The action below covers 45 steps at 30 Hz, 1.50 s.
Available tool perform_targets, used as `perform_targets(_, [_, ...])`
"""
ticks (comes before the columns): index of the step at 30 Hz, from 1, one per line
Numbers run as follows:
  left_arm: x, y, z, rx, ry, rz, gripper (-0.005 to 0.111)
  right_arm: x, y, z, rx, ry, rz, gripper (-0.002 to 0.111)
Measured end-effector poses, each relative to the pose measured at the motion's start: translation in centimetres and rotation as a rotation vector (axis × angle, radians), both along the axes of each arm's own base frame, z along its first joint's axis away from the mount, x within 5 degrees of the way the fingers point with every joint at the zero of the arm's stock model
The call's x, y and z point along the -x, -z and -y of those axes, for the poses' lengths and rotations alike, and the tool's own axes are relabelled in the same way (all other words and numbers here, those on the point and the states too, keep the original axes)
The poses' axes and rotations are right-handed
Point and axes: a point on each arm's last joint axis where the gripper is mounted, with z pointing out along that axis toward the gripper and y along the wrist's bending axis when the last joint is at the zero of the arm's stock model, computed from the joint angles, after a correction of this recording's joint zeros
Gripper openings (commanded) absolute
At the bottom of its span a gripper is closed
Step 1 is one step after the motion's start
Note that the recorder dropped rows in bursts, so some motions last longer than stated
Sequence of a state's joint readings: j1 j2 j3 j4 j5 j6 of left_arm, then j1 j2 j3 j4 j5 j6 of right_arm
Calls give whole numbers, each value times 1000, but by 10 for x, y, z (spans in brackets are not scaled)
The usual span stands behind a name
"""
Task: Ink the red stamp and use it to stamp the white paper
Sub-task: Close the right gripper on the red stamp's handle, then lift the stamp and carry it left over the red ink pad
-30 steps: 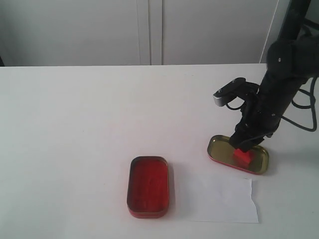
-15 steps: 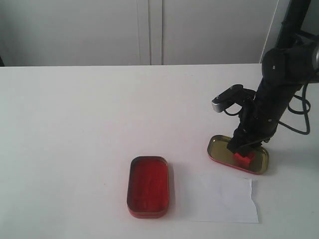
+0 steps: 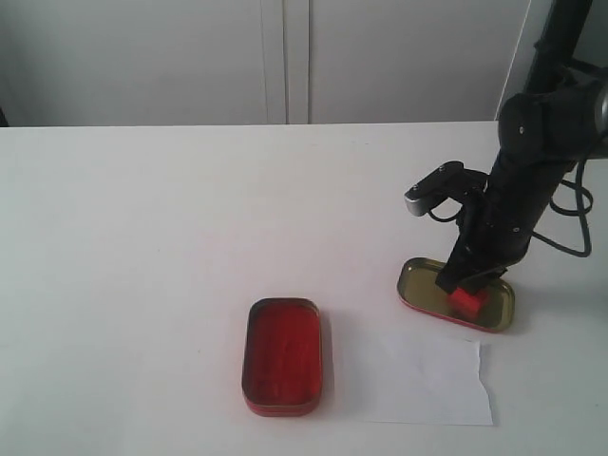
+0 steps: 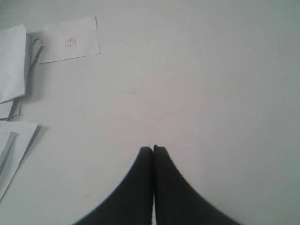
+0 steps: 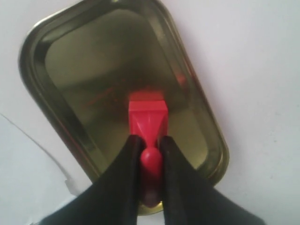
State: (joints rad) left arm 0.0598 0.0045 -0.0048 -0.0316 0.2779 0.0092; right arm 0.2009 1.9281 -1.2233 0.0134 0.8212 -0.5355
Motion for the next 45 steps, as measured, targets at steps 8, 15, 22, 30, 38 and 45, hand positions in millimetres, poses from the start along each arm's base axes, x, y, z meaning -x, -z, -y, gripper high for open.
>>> perform_targets(8, [0, 0, 0, 0, 0, 0, 0, 0, 0, 0, 2, 7, 0, 0])
perform_targets(15, [0, 0, 0, 0, 0, 0, 0, 2, -18, 1, -8, 26, 42, 0])
perform_targets(22, [0, 0, 0, 0, 0, 0, 0, 6, -29, 2, -14, 69, 46, 0])
perform_targets(30, [0, 0, 0, 0, 0, 0, 0, 11, -43, -9, -59, 94, 58, 0])
perform_targets(38, [0, 0, 0, 0, 0, 0, 0, 22, -53, -51, -67, 1, 39, 0])
perform_targets(45, [0, 0, 0, 0, 0, 0, 0, 51, -68, -118, -108, -127, -9, 0])
